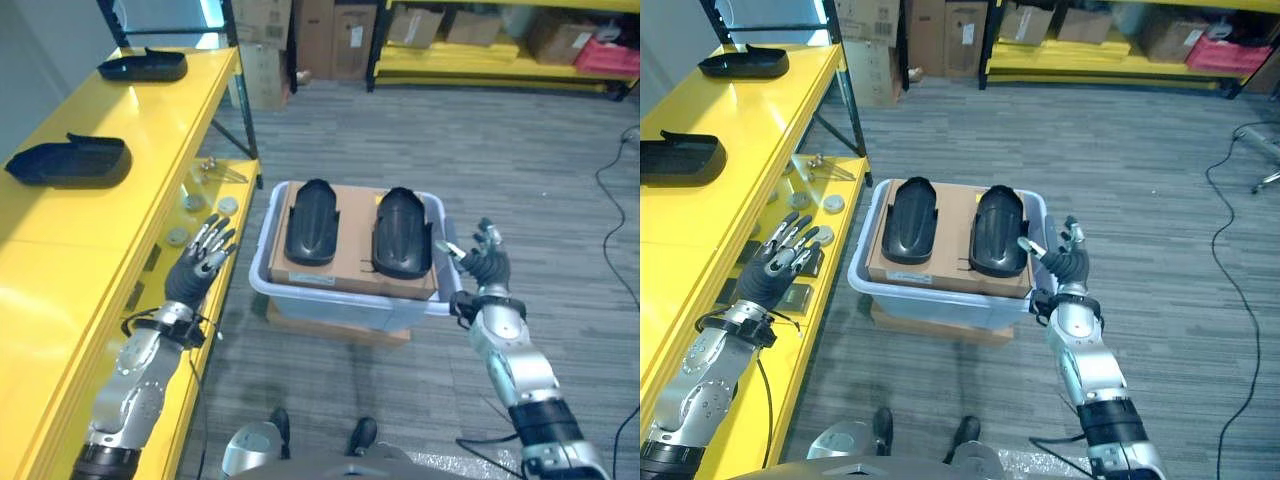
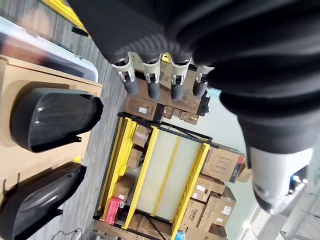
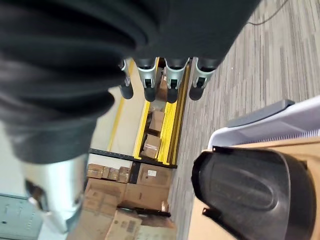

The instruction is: Move parts from the plastic box to the shelf.

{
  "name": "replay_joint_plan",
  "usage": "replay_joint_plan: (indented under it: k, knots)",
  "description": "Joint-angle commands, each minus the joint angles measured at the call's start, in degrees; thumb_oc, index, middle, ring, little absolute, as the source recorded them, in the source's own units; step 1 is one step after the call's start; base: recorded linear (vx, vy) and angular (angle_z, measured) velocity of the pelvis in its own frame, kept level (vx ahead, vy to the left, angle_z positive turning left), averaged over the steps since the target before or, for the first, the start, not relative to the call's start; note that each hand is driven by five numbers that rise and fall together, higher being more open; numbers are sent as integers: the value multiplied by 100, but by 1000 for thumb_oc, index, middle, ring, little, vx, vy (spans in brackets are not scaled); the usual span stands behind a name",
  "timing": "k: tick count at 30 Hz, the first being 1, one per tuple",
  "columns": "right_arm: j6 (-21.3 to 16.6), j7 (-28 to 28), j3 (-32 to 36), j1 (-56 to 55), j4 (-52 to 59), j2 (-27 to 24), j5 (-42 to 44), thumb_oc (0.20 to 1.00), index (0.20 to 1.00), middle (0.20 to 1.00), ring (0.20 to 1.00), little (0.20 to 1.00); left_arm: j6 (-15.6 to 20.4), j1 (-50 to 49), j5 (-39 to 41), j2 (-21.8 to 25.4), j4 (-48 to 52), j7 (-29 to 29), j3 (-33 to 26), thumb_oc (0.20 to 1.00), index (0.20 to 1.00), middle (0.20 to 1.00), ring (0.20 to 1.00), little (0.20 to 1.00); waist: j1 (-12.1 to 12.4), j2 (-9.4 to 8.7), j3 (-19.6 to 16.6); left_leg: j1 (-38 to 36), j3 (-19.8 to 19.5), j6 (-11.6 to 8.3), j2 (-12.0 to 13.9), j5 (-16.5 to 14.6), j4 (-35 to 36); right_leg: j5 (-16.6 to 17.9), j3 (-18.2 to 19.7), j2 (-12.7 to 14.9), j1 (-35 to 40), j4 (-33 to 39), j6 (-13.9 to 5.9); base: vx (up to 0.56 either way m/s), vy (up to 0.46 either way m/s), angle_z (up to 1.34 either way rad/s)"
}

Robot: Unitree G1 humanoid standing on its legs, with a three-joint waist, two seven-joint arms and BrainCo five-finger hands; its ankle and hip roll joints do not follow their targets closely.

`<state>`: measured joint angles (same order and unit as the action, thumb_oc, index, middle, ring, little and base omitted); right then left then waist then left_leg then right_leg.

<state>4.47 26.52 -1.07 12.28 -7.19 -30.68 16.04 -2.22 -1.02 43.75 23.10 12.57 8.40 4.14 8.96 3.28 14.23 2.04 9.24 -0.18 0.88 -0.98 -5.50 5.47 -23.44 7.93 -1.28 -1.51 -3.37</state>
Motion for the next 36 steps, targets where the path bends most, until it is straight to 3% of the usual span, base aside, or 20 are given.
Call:
replay_joint_plan:
  k: [1,5,10,16,26,36]
  knots:
    - [-504,663,167,1593,-510,-488,-637,1000,1000,1000,1000,1000,873,1045,352,179,18,66,202,1000,1000,1000,1000,1000,258,59,575,903,-350,-314,217,211,-243,-647,-104,400,-107,-551,-491,-454,-29,21]
    - [-751,1260,121,2559,-1897,-954,-509,1000,1000,1000,1000,1000,1114,1742,246,181,-219,146,506,1000,1000,1000,1000,1000,396,79,1126,1415,-694,-267,63,310,-393,-642,-126,421,-518,-807,-504,-200,-53,25]
    - [-964,1337,197,2565,-2619,-1155,-171,1000,1000,1000,1000,1000,1182,1766,230,203,-289,183,605,1000,1000,1000,1000,1000,468,39,1283,1596,-820,-258,14,334,-412,-646,-182,403,-614,-813,-495,-37,-38,20]
    - [-937,1421,298,2242,-2814,-1218,47,1000,1000,1000,1000,1000,1293,1466,348,268,-272,313,555,1000,1000,1000,1000,1000,526,1,1347,1546,-860,-263,8,297,-444,-673,-199,373,-492,-744,-457,35,-16,7]
    - [-738,896,476,2080,-3133,-1320,377,1000,1000,1000,1000,1000,1158,1432,479,329,-237,398,441,1000,1000,1000,1000,1000,543,-82,1363,1460,-805,-300,54,273,-380,-675,-212,344,-365,-610,-468,23,-27,0]
    - [-672,646,64,2702,-3867,-1159,911,1000,1000,1000,1000,1000,1123,1697,356,217,-495,242,636,1000,1000,1000,1000,1000,634,30,1522,1452,-859,-282,-10,264,-463,-708,-258,414,-368,-715,-436,1,-9,0]
